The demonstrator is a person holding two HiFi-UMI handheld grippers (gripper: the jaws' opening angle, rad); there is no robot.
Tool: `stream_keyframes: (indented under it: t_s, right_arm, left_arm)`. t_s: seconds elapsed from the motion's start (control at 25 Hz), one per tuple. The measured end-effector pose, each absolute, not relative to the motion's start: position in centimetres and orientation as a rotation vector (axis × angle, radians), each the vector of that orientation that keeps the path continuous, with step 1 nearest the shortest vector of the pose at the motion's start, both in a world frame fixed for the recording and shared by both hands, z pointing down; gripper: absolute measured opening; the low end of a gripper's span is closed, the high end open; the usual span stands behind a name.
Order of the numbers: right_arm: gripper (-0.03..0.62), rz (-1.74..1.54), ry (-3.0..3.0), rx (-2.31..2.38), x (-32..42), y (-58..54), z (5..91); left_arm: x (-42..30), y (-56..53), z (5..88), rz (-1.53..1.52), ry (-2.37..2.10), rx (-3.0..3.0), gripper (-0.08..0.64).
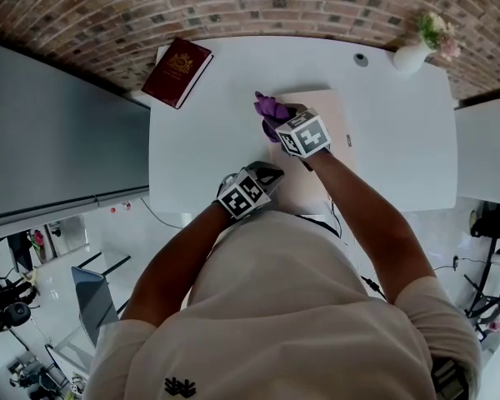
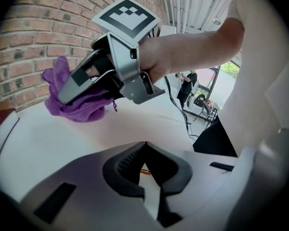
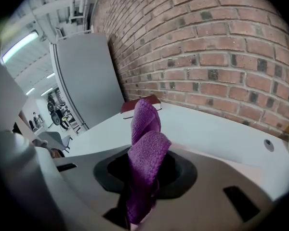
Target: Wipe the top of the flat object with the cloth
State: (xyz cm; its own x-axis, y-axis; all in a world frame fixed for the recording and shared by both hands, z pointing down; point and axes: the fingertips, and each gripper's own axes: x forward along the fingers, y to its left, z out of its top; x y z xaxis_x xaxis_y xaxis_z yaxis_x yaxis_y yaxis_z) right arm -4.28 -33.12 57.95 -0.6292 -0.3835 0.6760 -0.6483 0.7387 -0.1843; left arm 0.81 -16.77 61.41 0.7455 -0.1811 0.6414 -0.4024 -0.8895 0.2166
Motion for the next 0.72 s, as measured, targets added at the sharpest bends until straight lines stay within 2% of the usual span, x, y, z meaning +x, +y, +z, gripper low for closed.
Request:
stream_keyframes:
  t_s: [0.24, 0.72]
  right_arm:
    - [0.126, 0.584, -2.291, 0.786, -4.1, -34.5, 59.0]
    - [0.126, 0.658, -2.229, 0.994, 5.9, -39.0, 59.8]
  left_arm:
    - [0.7, -16.9, 61.3, 0.901, -0.465, 2.593, 0.025]
    - [0.8, -17.1, 61.4, 0.902, -0.480, 2.576, 0.025]
